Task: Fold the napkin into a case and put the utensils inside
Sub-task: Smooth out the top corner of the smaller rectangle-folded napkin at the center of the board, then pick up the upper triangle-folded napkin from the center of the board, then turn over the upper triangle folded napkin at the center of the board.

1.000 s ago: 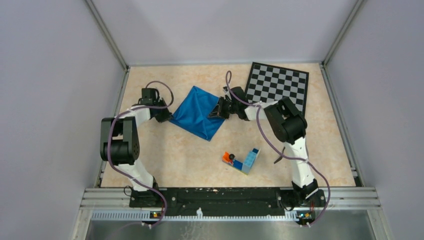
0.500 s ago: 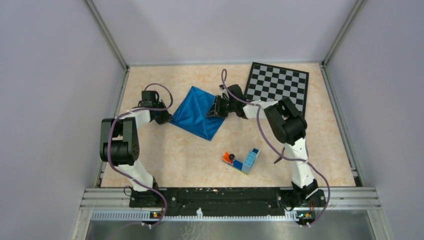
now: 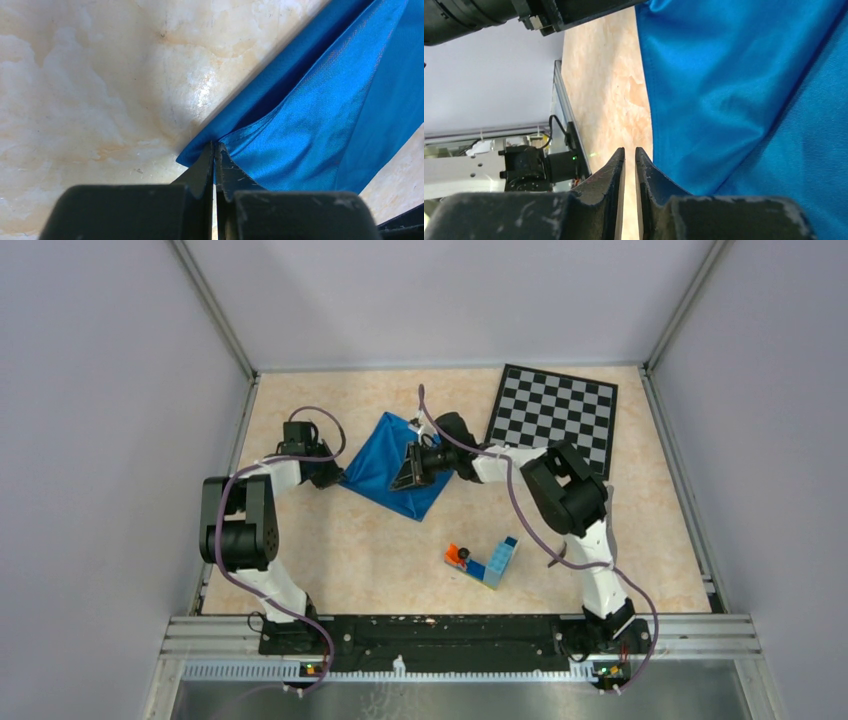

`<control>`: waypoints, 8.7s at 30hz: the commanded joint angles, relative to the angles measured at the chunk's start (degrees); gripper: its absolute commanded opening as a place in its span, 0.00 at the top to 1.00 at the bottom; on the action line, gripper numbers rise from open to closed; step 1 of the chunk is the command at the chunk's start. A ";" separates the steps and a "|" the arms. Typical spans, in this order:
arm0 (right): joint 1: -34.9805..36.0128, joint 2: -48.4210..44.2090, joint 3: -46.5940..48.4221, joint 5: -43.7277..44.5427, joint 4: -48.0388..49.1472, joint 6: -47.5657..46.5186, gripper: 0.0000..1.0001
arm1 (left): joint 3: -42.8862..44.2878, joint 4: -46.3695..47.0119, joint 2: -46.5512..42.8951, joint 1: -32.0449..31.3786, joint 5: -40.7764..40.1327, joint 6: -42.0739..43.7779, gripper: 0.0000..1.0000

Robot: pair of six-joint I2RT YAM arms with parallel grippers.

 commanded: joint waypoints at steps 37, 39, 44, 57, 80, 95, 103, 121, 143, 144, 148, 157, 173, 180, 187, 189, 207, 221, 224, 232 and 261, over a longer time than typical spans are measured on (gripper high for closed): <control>1.35 -7.22 -13.09 4.16 -9.40 -12.32 0.89 | -0.29 -1.32 1.70 0.88 -2.12 1.78 1.00; 1.38 -6.72 -12.40 4.98 -9.02 -12.12 0.89 | 0.56 -2.27 0.84 0.86 -2.09 1.72 1.00; 1.57 -5.64 -12.40 6.38 -7.62 -10.47 0.89 | 3.76 -6.27 -4.09 0.90 -1.26 2.33 0.86; 1.92 -5.41 -13.15 7.11 -5.66 -9.67 0.90 | -3.18 -13.81 -17.00 1.13 -1.48 -12.92 0.19; 2.35 -6.22 -14.35 5.63 -2.54 -8.70 0.92 | 4.56 -17.50 1.87 -1.96 -12.59 -42.87 0.41; 4.65 -8.46 -12.40 9.80 -7.37 -10.96 0.92 | 7.09 -19.52 8.93 -3.49 -21.07 -38.68 0.70; 6.36 -14.73 -9.23 18.75 -16.96 -22.83 0.81 | 9.02 -18.01 11.01 -4.24 -22.16 -29.34 1.00; 24.49 -17.00 -7.28 58.40 -12.17 -59.76 0.39 | 12.72 -25.28 13.28 -2.84 -10.70 -26.87 1.00; 20.90 -7.78 -4.25 53.53 -17.29 -52.72 0.56 | 13.23 -24.71 13.57 -2.59 -12.07 -24.65 1.00; 20.41 -7.84 -5.04 53.12 -16.78 -52.13 0.57 | 13.44 -24.56 13.64 -2.57 -12.07 -24.20 1.00; 20.21 -6.89 -6.74 53.61 -15.70 -51.31 0.59 | 12.97 -23.30 12.97 -2.59 -12.32 -23.72 1.00; 22.06 -2.72 -5.03 62.28 -15.65 -51.55 0.93 | 12.35 -22.16 11.87 -2.57 -12.62 -23.42 1.00; 20.52 -12.59 -4.15 47.54 -14.18 -38.89 1.00 | -3.56 -4.73 -5.75 1.13 7.11 -15.57 0.08; 18.41 -13.73 -4.60 44.69 -13.73 -37.24 1.00 | -14.29 9.72 -6.01 1.23 13.45 -23.67 0.04; 17.24 -14.86 -5.36 42.53 -12.78 -36.43 1.00 | -17.35 14.42 -4.25 1.56 11.52 -27.98 0.26; 17.22 -14.89 -5.31 42.10 -12.72 -36.41 1.00 | -16.65 14.46 -2.88 1.61 11.35 -28.24 0.33; 21.12 -12.47 -5.21 32.30 -8.11 -29.43 1.00 | -10.04 -7.12 -10.26 6.55 -0.11 -13.55 1.00; 26.24 -7.69 -0.37 14.58 4.96 -7.85 1.00 | 4.45 -40.37 -30.91 14.78 -20.70 -7.27 1.00; 29.11 -6.93 4.13 11.84 5.87 -4.66 1.00 | 10.81 -43.90 -35.16 14.96 -27.07 -6.41 1.00; 32.54 -2.34 7.91 -0.08 30.99 17.69 1.00 | 23.32 -41.05 -40.27 14.77 -29.00 4.79 1.00; 8.52 -14.35 -30.10 12.37 13.70 -1.32 0.63 | 52.16 -31.25 24.30 -26.38 -21.68 6.54 0.52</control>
